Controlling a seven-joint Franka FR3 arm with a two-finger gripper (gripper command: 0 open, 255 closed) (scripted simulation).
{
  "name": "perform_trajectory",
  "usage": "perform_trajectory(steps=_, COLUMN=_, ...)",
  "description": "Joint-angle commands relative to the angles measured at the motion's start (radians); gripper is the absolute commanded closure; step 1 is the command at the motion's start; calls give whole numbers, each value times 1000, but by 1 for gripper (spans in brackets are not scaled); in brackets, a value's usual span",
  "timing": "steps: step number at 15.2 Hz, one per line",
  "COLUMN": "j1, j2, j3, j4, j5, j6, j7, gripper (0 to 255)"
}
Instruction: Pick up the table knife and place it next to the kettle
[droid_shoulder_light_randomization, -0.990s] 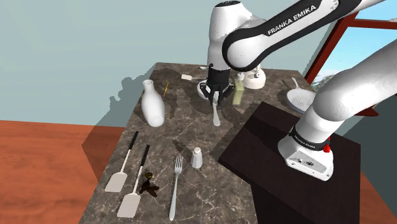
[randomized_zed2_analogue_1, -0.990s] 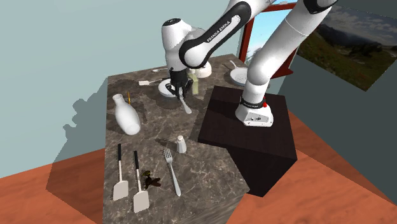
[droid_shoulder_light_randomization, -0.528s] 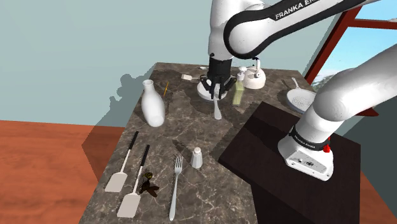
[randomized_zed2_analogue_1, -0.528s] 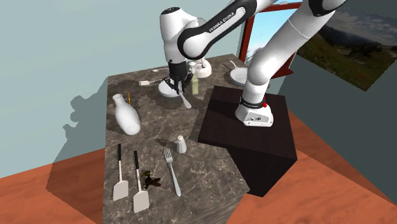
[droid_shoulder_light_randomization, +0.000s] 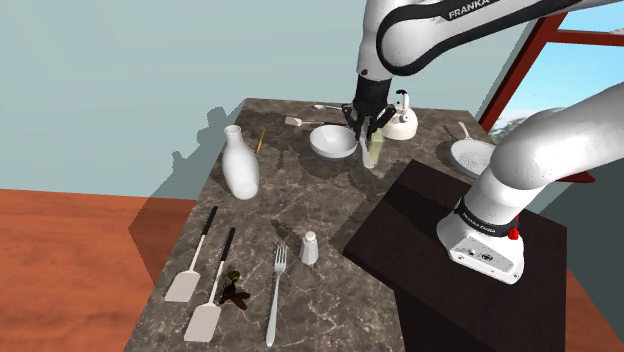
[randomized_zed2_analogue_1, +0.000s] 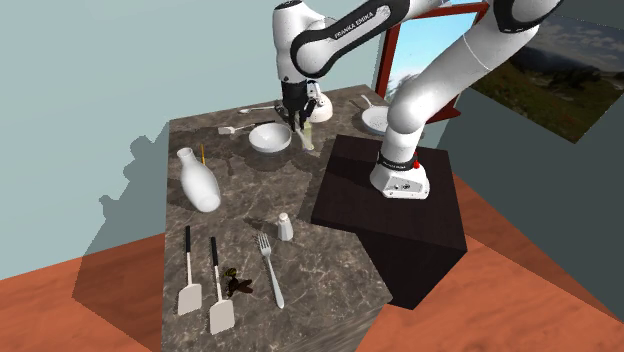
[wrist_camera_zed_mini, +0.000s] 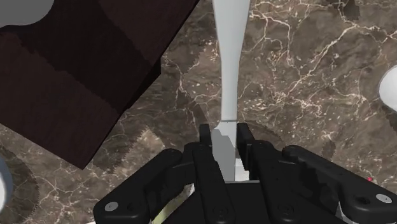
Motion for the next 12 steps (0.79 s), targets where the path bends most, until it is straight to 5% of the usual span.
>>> perform_trajectory(steps=1, j1=-24, j2=-24, j3=-47, j4=-30, j5=-23, j6=1, j7=-59, gripper=255)
perform_trajectory(steps=12, j1=-208, j2=-42, j3=-290, j4=-71, j5=-192, j6=12, j7=-354, gripper=255)
